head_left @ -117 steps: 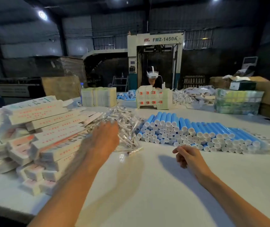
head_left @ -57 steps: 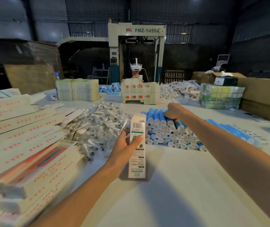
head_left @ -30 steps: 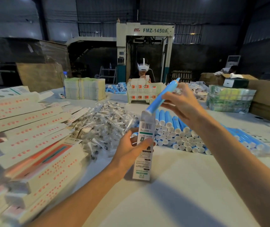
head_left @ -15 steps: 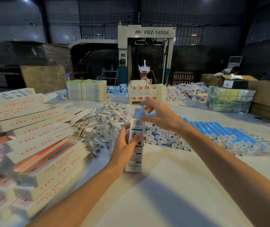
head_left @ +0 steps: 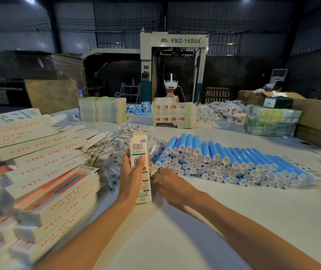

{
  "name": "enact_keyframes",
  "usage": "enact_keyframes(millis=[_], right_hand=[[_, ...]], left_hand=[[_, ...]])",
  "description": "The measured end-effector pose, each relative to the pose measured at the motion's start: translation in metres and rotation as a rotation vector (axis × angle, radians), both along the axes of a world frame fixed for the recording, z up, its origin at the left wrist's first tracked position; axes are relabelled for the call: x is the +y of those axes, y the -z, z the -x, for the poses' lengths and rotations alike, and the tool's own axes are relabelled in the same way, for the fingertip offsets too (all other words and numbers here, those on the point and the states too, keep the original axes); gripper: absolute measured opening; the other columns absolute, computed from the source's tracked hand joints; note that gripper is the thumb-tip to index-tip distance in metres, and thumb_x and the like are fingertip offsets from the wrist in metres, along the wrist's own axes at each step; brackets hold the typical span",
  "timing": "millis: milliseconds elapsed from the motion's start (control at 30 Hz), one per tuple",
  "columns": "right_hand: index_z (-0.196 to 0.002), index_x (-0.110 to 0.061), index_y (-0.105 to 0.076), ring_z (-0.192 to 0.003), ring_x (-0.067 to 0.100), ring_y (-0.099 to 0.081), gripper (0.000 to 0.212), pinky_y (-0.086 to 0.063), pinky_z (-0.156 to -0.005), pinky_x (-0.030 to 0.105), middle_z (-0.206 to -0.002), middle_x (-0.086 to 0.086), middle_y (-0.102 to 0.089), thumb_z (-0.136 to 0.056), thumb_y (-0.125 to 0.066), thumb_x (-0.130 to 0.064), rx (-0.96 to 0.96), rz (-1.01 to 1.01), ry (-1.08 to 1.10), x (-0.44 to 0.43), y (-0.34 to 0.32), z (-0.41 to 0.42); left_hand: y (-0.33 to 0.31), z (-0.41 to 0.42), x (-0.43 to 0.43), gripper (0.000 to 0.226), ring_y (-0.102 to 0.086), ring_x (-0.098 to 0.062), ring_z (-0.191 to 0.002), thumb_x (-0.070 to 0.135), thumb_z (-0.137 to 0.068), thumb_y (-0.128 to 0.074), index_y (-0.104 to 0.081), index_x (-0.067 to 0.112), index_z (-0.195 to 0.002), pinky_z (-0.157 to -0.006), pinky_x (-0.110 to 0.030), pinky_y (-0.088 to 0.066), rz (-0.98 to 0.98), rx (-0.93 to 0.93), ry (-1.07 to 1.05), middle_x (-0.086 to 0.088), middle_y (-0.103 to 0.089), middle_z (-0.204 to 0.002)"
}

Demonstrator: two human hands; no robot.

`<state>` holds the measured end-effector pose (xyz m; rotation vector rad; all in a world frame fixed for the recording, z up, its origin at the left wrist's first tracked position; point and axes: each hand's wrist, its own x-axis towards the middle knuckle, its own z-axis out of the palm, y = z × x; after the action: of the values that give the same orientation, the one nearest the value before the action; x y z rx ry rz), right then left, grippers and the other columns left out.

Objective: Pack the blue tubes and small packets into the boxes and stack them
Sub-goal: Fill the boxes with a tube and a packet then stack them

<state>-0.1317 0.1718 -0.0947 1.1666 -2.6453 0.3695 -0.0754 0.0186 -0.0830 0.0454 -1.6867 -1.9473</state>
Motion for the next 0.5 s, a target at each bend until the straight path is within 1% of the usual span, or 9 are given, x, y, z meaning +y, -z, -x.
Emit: enact_keyframes(millis=[100,133,233,267,300,367,433,467,500], right_hand=[[-0.13,-0.012,-0.064,-0.116,0.027,-0.045,0.03,-0.046,-0.099,0.041,-0.12,0.008,-0.06,-0.103,-0.05,-0.015,0.1,0.006,-0.025,-0.002,0.007,-0.005],[-0.129,-0.013,-0.065,-0.114,0.027,-0.046,0.029,-0.046,-0.097,0.041,-0.119,0.008,-0.061,-0.104,-0.051,-0.017,0.127,0.02,-0.034,-0.001,0.008,-0.007],[-0.13,-0.017,-0.066,-0.113,0.023,-0.049,0.031,-0.045,-0.097,0.039,-0.123,0.002,-0.064,-0.105,-0.05,-0.027,0.225,-0.012,-0.039,0.003,0.009,-0.008],[-0.13,-0.018,-0.065,-0.114,0.022,-0.049,0.032,-0.044,-0.097,0.038,-0.124,0.001,-0.064,-0.105,-0.049,-0.03,0.247,-0.014,-0.035,0.004,0.01,-0.008],[-0.129,-0.018,-0.064,-0.115,0.021,-0.049,0.032,-0.043,-0.098,0.037,-0.124,0.0,-0.065,-0.105,-0.048,-0.031,0.266,-0.004,-0.031,0.005,0.011,-0.009],[-0.127,-0.018,-0.062,-0.115,0.019,-0.05,0.029,-0.041,-0.1,0.036,-0.123,-0.002,-0.065,-0.105,-0.047,-0.031,0.308,0.029,-0.024,0.007,0.011,-0.009],[-0.125,-0.021,-0.06,-0.113,0.014,-0.05,0.021,-0.042,-0.099,0.033,-0.121,-0.005,-0.062,-0.104,-0.057,-0.019,0.342,0.062,-0.005,0.012,0.007,-0.01],[-0.123,-0.021,-0.06,-0.11,0.013,-0.051,0.023,-0.044,-0.096,0.031,-0.12,-0.006,-0.06,-0.102,-0.061,-0.014,0.317,0.097,0.012,0.016,0.002,-0.01],[-0.123,-0.02,-0.06,-0.106,0.014,-0.055,0.023,-0.048,-0.092,0.03,-0.12,-0.005,-0.059,-0.102,-0.061,-0.012,0.276,0.137,0.038,0.023,-0.003,-0.012]], left_hand=[[0.0,0.001,0.002,0.018,-0.078,-0.019,-0.092,0.029,-0.107,-0.063,-0.057,0.024,-0.123,-0.077,-0.035,-0.06,0.021,0.013,0.009,-0.002,-0.078,-0.111],[0.001,0.0,0.003,0.017,-0.078,-0.019,-0.092,0.029,-0.107,-0.063,-0.057,0.025,-0.123,-0.076,-0.034,-0.06,0.027,0.018,0.019,-0.003,-0.078,-0.111],[0.002,-0.001,0.007,0.021,-0.079,-0.014,-0.089,0.029,-0.107,-0.062,-0.056,0.026,-0.127,-0.07,-0.023,-0.06,0.052,0.024,0.052,-0.001,-0.078,-0.112],[0.002,-0.002,0.008,0.021,-0.079,-0.014,-0.089,0.028,-0.107,-0.062,-0.056,0.027,-0.127,-0.07,-0.023,-0.06,0.048,0.024,0.061,-0.001,-0.078,-0.112],[0.001,-0.002,0.009,0.02,-0.079,-0.016,-0.089,0.028,-0.107,-0.063,-0.057,0.029,-0.126,-0.071,-0.025,-0.061,0.041,0.025,0.068,-0.001,-0.078,-0.112],[0.001,-0.004,0.01,0.021,-0.079,-0.019,-0.093,0.029,-0.106,-0.064,-0.057,0.031,-0.126,-0.08,-0.037,-0.063,0.033,0.016,0.072,-0.002,-0.078,-0.112],[0.001,-0.004,0.01,0.025,-0.078,-0.024,-0.097,0.032,-0.106,-0.064,-0.057,0.03,-0.13,-0.087,-0.049,-0.062,0.03,0.005,0.077,-0.003,-0.078,-0.113],[0.0,-0.004,0.01,0.025,-0.078,-0.027,-0.097,0.033,-0.105,-0.065,-0.057,0.032,-0.13,-0.087,-0.051,-0.062,0.027,0.001,0.08,-0.003,-0.079,-0.111],[0.0,-0.005,0.01,0.024,-0.078,-0.028,-0.096,0.033,-0.105,-0.065,-0.057,0.033,-0.128,-0.085,-0.051,-0.063,0.026,-0.003,0.082,-0.002,-0.08,-0.109]])
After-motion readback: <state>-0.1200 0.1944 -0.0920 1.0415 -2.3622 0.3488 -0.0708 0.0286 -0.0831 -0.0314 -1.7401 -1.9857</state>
